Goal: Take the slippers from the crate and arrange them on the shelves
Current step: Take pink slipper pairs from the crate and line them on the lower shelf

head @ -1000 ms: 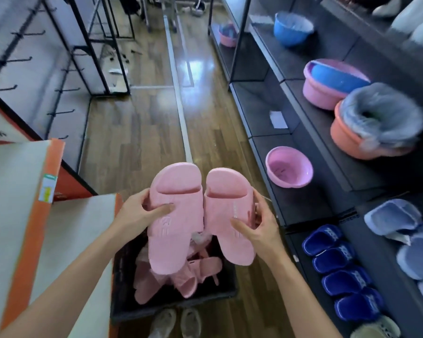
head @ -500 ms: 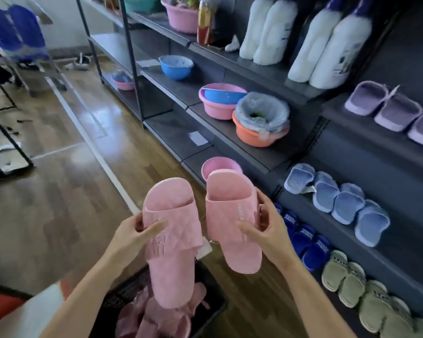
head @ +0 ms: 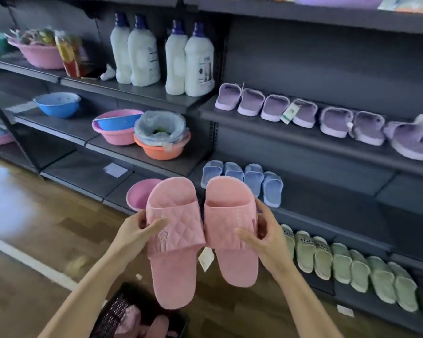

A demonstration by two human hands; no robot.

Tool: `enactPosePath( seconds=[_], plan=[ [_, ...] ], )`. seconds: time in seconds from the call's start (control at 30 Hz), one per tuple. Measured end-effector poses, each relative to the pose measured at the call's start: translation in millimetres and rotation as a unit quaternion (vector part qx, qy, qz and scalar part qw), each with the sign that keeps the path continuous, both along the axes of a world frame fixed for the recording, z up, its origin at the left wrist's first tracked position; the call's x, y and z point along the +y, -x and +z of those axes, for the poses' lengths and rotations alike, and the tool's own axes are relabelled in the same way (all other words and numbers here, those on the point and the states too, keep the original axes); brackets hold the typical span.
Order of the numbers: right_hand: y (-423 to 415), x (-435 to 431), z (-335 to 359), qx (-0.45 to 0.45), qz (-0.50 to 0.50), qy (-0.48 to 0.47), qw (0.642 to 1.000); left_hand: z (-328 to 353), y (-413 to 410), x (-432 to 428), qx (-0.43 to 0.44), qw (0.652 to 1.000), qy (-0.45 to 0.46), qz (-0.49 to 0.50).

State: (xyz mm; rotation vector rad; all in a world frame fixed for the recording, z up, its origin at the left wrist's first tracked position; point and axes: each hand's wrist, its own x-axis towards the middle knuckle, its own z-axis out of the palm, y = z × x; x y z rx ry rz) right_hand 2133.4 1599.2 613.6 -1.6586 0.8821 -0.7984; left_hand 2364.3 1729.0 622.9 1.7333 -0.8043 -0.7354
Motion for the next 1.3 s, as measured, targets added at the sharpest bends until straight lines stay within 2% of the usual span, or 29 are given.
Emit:
enactPosePath(
  seconds=[0.23, 0.4, 0.63, 1.03, 1.13, 1.3],
  plan=[
    [111, -58, 7, 0.019, -0.086, 0.025, 0.996, 5, 98, -92, 0.001, 0.997, 0.015, -0.073],
    [185, -99, 7, 0.005, -0.127, 0.021, 0.992, -8, 168, -156, -0.006, 0.997, -0.025, -0.067],
    [252, -141, -17, 0.013, -0.172, -0.009, 0.985, -31, 232, -216, 0.039, 0.995, -0.050, -0.082],
    [260, -241, -68, 0.009, -0.234, -0.080, 0.969, -78, 242, -345, 0.061, 0.988, -0.080, -0.117],
    [251, -273, -82, 0.021, -0.249, -0.098, 0.963, -95, 231, -387, 0.041, 0.985, -0.100, -0.132],
    [233, -317, -106, 0.014, -0.295, -0.126, 0.947, -123, 218, -451, 0.056, 0.976, -0.146, -0.150]
  ],
)
